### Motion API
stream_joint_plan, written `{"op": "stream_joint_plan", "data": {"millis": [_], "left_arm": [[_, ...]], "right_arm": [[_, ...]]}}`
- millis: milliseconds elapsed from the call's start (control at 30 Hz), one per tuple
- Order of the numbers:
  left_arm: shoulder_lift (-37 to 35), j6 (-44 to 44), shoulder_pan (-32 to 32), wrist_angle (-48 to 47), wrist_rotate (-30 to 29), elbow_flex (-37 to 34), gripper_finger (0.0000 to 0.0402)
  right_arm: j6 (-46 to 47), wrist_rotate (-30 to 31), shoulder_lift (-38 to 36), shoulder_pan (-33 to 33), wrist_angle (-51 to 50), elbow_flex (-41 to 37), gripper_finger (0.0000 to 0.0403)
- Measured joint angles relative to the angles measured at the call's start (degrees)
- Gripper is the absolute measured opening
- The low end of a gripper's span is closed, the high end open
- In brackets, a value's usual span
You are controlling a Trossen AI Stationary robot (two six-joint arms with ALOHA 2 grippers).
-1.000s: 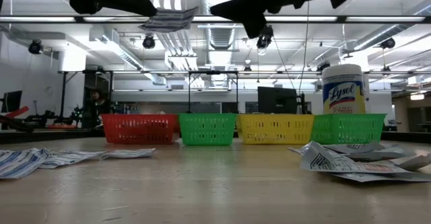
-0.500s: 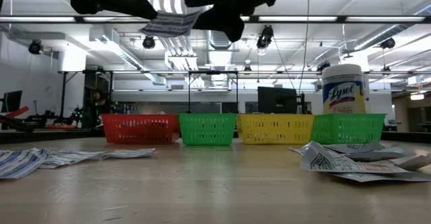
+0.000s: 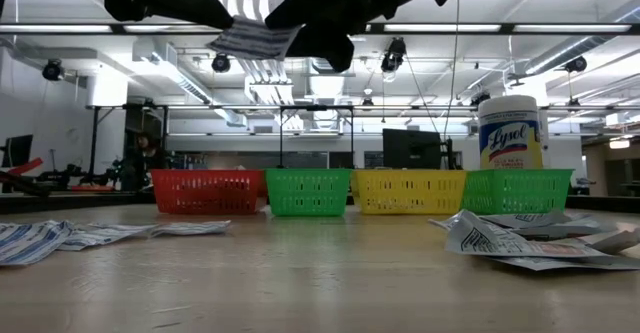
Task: Pick & Place First Aid Supplies
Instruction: Put the blue bandage into the yellow basket
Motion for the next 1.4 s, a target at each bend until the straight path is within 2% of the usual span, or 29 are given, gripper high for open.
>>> {"op": "stream_joint_plan", "data": {"millis": [333, 667, 1000, 1133, 1300, 1400], "left_arm": [[1.2, 3.2, 0.0, 3.9, -0.5, 0.0, 0.0000], [1.4, 2.7, 0.0, 3.9, -0.4, 0.0, 0.0000], [1.4, 5.8, 0.0, 3.8, -0.3, 0.0, 0.0002], [1.4, 7.0, 0.0, 3.9, -0.8, 0.0, 0.0031], [1.3, 8.1, 0.0, 3.8, -4.0, 0.0, 0.0103], [0.6, 10.3, 0.0, 3.4, -4.5, 0.0, 0.0141]], "right_arm": [[0.0, -0.9, 0.1, -0.1, 0.0, 0.0, 0.0151], [-3.3, -2.9, 0.1, -0.1, -0.1, 0.0, 0.0018], [-3.4, -3.4, 0.1, -0.1, -0.1, 0.0, 0.0008], [-3.3, -3.4, 0.1, -0.1, -1.5, -0.1, 0.0008], [-3.1, -2.9, 0.1, -0.1, -2.4, -0.1, 0.0008], [-3.5, 0.0, 0.1, -0.1, -5.5, -0.1, 0.0008]]}}
